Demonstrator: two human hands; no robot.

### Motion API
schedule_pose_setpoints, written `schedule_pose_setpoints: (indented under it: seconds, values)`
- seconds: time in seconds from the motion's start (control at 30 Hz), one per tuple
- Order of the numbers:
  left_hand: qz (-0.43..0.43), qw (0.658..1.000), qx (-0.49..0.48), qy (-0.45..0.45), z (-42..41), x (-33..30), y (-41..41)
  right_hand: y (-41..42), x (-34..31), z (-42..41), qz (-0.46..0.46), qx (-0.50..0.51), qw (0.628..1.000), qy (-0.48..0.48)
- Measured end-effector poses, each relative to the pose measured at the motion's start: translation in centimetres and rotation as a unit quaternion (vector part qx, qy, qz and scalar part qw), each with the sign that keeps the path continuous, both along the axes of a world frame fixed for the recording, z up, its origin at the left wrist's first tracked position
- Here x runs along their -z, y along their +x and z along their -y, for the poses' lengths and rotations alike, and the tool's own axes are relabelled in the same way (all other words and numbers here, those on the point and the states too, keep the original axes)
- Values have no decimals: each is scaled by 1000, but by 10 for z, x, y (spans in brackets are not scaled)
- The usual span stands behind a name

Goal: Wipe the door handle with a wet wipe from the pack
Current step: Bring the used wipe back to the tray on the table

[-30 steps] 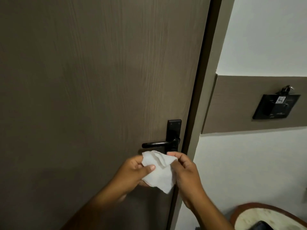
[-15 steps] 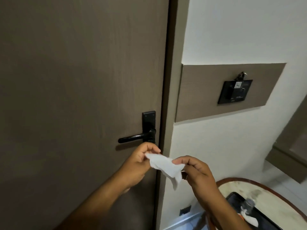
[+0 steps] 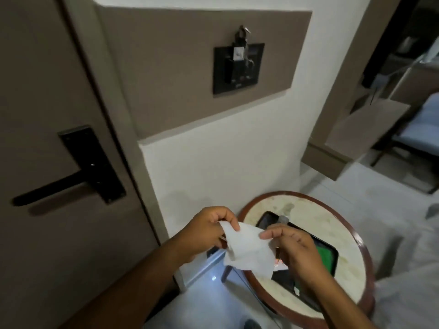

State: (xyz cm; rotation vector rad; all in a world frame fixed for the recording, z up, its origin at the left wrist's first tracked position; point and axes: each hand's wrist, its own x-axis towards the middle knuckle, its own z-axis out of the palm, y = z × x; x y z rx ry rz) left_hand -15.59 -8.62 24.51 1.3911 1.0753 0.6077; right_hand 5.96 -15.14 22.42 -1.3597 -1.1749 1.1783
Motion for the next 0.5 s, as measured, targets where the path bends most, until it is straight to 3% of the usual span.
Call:
schedule_pose_setpoints:
  seconds: [0.1, 0.23, 0.5]
  values:
    - [-14, 996, 17, -90, -31, 21, 54, 47, 27, -21, 6, 51, 999, -17]
    - [-27, 979, 10, -201, -81, 64, 135, 110, 79, -63, 80, 111, 989, -49]
    - [-197, 963, 54, -173, -156, 240, 265, 198, 240, -140, 264, 164, 944, -108]
